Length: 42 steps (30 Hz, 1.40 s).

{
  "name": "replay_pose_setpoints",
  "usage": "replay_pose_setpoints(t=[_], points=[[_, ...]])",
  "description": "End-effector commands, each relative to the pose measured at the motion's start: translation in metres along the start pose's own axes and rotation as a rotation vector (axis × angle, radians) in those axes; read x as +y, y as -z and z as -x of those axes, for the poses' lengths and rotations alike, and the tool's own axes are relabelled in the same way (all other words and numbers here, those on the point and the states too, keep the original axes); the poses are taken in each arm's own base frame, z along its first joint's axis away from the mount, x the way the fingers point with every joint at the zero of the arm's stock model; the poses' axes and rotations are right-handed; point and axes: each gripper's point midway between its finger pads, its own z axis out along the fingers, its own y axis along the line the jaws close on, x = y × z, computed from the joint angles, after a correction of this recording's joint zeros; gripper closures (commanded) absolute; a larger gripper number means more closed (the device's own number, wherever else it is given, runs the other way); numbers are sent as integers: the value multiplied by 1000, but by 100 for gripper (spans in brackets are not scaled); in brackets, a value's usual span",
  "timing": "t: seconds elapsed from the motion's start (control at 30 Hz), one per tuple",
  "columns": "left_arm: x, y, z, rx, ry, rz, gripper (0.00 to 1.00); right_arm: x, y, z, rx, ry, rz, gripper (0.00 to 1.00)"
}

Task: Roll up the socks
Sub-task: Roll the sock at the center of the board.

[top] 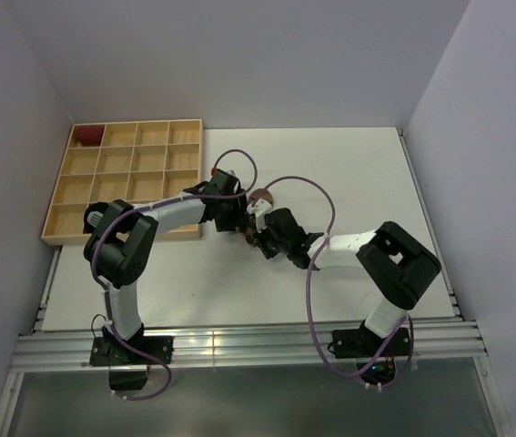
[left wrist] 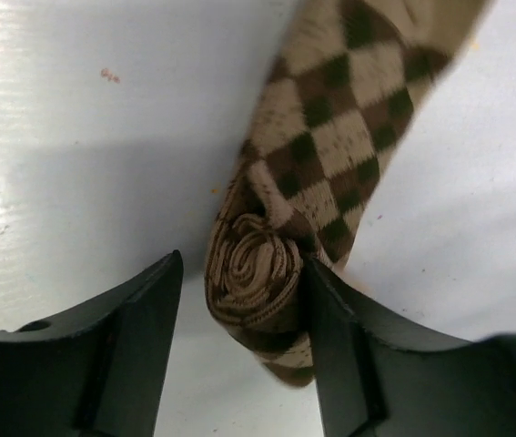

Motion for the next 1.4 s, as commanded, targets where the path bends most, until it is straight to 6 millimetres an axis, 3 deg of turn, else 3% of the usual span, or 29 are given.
replay_pose_setpoints(t=[0.0, 0.13, 0.17, 0.3, 0.37, 0.4, 0.47, 0.5, 0.53, 0.7, 0.83, 0.9, 1.03, 1.13, 1.23, 1.37], points=[[-4, 14, -11, 26, -8, -23, 34, 10, 9, 9, -36, -188, 167, 100], [-12, 21, -1, -18, 12, -60, 28, 6, 11, 9, -25, -300, 260, 100], [-12, 22, 0, -27, 29, -66, 28, -2, 10, 9, -27, -328, 261, 100], [-17, 25, 6, -51, 47, -92, 31, -6, 14, 12, -38, -385, 332, 100], [-16, 23, 7, -46, 48, -80, 39, -8, 14, 13, -39, -374, 329, 100], [-12, 18, 3, -30, 52, -69, 49, -8, 13, 13, -40, -367, 330, 100], [-9, 12, -3, -6, 62, -66, 59, -10, 13, 13, -43, -357, 312, 100], [-8, 11, -6, 0, 67, -66, 76, -12, 13, 14, -45, -352, 301, 100], [-7, 9, -9, 10, 71, -67, 81, -14, 13, 15, -49, -344, 284, 100], [3, 3, -23, 42, 88, -47, 92, -14, 11, 16, -41, -290, 226, 100], [12, -1, -31, 56, 87, -26, 92, -7, 10, 16, -29, -223, 179, 100], [16, -4, -34, 58, 75, -17, 94, -5, 12, 21, -41, -194, 157, 94], [20, -7, -35, 60, 54, -7, 96, -4, 21, 31, -65, -147, 128, 63], [21, -9, -36, 64, 51, -7, 96, -3, 30, 44, -103, -99, 86, 50], [22, -10, -37, 67, 46, -4, 96, 5, 37, 57, -151, -65, 72, 45], [19, -9, -36, 68, 45, -14, 96, 5, 28, 64, -155, -61, 61, 43]])
